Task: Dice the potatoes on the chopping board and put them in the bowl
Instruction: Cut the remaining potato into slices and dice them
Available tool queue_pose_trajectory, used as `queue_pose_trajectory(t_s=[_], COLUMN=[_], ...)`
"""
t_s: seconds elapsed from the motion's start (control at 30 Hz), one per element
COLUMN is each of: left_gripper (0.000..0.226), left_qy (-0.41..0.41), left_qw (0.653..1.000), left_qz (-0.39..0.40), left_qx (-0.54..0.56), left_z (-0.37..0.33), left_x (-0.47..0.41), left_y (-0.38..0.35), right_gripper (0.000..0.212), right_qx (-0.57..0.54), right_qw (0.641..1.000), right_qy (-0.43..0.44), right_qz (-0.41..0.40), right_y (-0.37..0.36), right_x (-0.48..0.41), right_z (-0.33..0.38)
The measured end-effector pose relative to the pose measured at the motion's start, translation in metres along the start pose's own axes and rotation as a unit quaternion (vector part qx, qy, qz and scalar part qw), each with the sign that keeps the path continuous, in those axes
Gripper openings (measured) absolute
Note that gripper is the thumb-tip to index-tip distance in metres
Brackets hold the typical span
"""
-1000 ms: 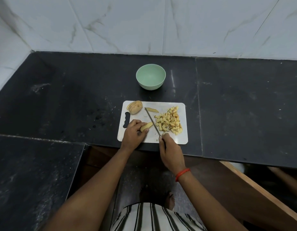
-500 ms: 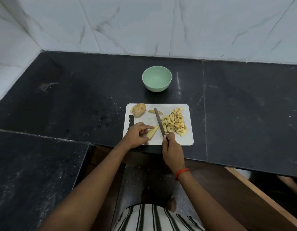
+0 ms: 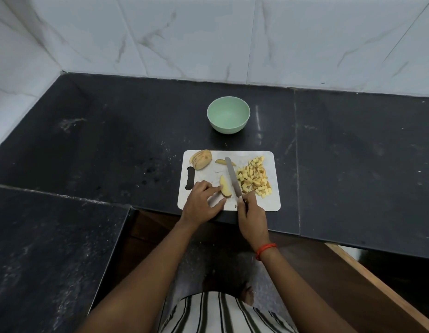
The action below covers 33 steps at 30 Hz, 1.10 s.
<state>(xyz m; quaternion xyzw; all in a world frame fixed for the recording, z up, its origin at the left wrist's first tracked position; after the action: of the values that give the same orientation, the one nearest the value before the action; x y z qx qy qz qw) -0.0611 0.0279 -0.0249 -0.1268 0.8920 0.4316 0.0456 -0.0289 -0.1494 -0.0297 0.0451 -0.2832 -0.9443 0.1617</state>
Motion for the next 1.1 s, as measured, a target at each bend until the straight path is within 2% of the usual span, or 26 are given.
queue_pose_trajectory(t_s=[0.1,0.23,0.43,1.1], left_gripper=[0.046,0.034,0.022,0.025], left_qy=[0.0,-0.004,-0.026,-0.018], left_qw=[1.0,1.0,0.999,1.0], left_qz=[0.004,-0.012,-0.02,-0.016], left_qx=[0.007,0.001,-0.006,-0.02], left_z=[0.002,0.0,-0.003,-0.004], left_x=[-0.001,-0.001,-0.001,-0.004], left_y=[0.002,0.001,0.001,0.001], right_gripper=[0.014,0.022,0.009,0.022], right_qx=[0.084,0.231,0.249,0.271], right_qw=[0.996,0.972,0.968,0.961], right_qy=[0.017,0.036,0.028,0.022], right_qz=[0.03,0.021,0.025,0.058], right_y=[-0.012,-0.026,-0.029,-0.036], right_x=[0.003,0.009,0.005,-0.001], right_z=[0.004,0.013,0.018,0.028])
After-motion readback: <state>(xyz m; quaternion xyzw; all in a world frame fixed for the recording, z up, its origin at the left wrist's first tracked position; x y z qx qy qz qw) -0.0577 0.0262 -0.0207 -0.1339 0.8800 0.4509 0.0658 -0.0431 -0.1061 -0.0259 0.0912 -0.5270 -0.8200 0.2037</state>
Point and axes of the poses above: each hand's wrist, its own x-axis away from the middle knuckle, its own y-axis out of the back of the hand, z = x × y, the point moved 8 cm from there along -x, towards the middle knuckle, and after that the axes turned 3 degrees about z, right-handed, at the moved point
